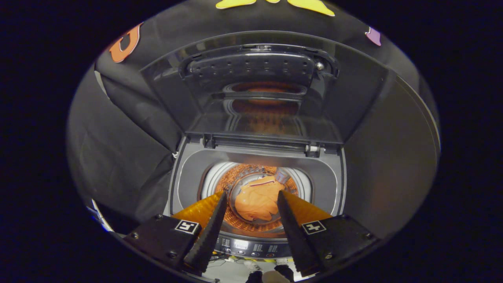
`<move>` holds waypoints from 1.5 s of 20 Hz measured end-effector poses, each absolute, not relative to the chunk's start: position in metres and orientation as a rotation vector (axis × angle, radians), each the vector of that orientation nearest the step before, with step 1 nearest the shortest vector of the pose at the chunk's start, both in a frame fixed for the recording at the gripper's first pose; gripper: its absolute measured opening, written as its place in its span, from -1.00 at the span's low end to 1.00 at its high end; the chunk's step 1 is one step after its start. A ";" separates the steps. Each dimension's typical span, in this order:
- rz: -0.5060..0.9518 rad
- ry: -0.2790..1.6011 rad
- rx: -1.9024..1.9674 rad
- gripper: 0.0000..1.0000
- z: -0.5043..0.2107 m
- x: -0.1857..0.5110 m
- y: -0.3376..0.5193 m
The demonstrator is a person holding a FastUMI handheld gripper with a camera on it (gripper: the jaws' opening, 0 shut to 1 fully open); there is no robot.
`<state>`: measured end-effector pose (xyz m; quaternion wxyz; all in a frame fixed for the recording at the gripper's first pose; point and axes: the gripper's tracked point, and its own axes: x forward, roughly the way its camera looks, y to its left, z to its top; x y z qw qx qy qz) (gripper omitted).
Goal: Put the clothes into the washing machine and then close the washing machine lid.
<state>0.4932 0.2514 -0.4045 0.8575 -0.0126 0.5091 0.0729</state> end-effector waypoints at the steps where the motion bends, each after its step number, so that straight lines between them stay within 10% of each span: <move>1: 0.150 1.067 -0.029 0.62 -0.403 0.492 0.249; 30: 0.113 0.722 -0.026 0.62 -0.202 0.544 0.249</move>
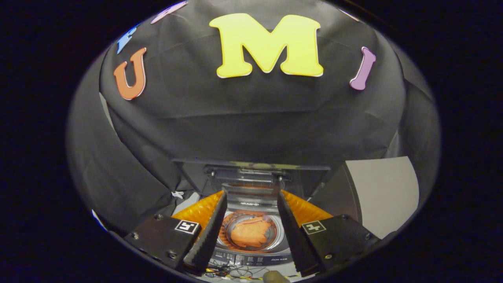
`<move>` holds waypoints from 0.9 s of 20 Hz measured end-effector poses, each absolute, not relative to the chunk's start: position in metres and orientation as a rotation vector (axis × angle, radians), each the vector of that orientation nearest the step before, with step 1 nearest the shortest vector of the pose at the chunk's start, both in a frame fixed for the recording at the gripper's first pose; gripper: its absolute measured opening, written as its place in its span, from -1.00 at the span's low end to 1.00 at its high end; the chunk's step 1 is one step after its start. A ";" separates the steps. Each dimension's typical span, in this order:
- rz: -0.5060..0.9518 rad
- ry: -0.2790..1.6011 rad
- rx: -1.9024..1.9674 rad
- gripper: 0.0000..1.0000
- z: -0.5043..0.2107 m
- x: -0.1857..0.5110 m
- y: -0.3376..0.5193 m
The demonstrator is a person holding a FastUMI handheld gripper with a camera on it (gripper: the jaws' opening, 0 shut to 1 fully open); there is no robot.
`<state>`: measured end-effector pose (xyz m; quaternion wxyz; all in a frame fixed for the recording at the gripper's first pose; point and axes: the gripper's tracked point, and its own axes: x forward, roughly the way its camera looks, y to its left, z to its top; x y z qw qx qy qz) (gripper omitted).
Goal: Put the clothes into the washing machine and then close the washing machine lid.
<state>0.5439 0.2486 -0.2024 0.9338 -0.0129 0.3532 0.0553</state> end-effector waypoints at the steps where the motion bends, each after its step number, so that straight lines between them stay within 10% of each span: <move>1: 0.113 0.718 -0.026 0.62 -0.200 0.550 0.250; 18: 0.090 0.727 -0.012 0.62 -0.196 0.638 0.261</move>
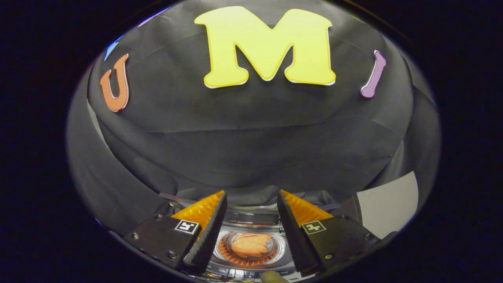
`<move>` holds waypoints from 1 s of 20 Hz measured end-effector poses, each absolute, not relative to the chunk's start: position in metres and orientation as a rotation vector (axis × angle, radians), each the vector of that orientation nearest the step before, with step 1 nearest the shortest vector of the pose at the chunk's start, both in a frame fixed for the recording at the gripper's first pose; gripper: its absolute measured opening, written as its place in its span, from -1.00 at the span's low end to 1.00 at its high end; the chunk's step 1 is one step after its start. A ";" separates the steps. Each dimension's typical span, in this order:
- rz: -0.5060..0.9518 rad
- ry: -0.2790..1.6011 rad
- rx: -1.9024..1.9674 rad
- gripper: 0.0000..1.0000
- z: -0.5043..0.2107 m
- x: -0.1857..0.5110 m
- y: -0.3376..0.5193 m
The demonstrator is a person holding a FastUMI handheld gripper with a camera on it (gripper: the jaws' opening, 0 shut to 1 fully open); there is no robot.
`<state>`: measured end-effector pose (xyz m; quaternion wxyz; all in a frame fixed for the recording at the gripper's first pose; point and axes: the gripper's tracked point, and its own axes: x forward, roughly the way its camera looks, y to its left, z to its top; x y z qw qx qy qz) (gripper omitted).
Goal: Put the clothes into the washing machine and then close the washing machine lid.
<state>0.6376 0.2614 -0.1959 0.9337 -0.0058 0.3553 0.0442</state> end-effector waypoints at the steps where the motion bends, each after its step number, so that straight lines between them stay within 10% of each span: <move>1: 0.091 0.731 -0.012 0.62 -0.198 0.642 0.262; 20: 0.082 0.830 0.016 0.63 -0.264 0.674 0.268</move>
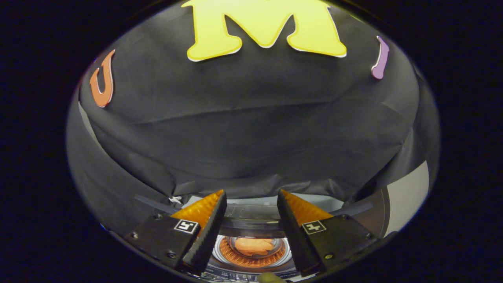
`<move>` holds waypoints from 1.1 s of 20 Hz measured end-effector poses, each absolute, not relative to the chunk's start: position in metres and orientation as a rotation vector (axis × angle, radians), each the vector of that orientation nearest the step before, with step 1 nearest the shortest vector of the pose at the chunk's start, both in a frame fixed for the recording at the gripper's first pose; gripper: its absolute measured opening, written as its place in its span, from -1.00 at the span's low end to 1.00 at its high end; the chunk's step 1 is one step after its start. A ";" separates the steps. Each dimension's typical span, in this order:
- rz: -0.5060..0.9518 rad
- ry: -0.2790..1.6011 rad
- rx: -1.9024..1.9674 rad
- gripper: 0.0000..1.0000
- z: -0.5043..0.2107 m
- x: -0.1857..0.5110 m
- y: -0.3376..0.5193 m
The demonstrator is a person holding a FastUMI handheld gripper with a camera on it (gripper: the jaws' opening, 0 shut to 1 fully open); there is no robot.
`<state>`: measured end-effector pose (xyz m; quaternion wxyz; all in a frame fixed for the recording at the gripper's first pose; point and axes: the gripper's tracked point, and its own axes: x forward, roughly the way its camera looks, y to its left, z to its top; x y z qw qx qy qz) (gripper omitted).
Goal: Put the clothes into the washing machine and then close the washing machine lid.
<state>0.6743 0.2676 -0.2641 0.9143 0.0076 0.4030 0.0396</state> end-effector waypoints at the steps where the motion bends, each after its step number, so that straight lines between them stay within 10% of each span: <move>1: 0.082 0.833 0.016 0.63 -0.265 0.673 0.267; 22: 0.096 0.818 0.015 0.64 -0.265 0.624 0.266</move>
